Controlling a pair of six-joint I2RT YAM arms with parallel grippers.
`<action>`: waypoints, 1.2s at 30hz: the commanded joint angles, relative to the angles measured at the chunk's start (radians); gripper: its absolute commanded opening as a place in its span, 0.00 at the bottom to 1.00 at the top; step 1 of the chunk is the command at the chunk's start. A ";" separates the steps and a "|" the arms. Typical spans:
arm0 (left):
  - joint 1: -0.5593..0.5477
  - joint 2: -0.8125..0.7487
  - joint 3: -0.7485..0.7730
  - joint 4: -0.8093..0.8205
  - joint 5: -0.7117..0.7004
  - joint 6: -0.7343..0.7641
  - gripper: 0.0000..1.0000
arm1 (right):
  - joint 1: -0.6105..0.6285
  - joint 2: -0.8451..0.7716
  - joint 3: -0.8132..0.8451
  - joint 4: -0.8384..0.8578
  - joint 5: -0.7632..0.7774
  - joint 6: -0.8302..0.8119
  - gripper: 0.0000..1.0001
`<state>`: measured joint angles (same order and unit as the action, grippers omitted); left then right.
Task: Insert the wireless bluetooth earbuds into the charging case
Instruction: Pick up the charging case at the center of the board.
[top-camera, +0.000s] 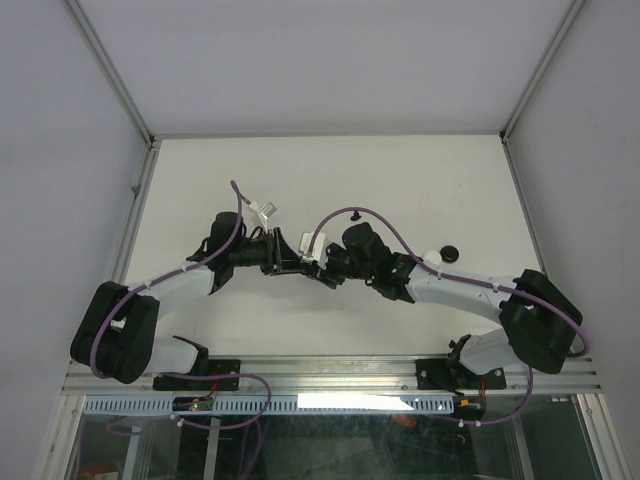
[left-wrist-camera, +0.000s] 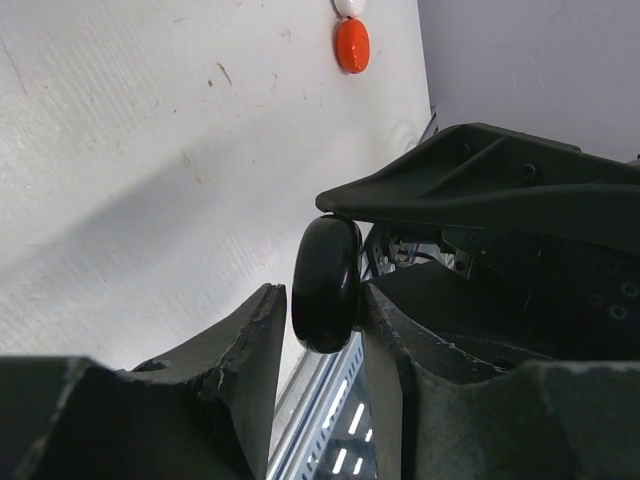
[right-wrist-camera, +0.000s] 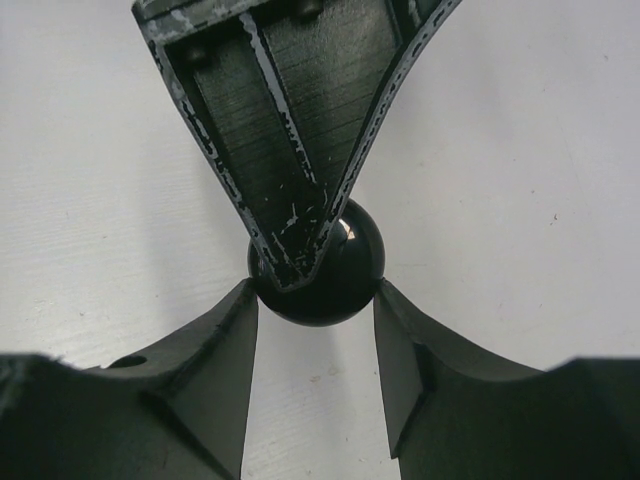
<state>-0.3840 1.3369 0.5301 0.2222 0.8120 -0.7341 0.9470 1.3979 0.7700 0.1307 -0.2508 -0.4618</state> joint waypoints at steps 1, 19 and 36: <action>-0.015 -0.006 -0.005 0.063 0.030 -0.003 0.35 | 0.006 -0.045 0.008 0.070 0.006 -0.011 0.44; -0.015 -0.226 0.030 0.073 0.012 0.249 0.09 | -0.026 -0.256 0.038 -0.032 -0.034 0.072 0.67; -0.017 -0.423 0.046 0.312 0.057 0.525 0.11 | -0.152 -0.296 0.094 0.194 -0.294 0.552 0.66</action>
<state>-0.3935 0.9287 0.5400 0.3710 0.8162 -0.2974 0.7971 1.0935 0.8246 0.1596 -0.4919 -0.0540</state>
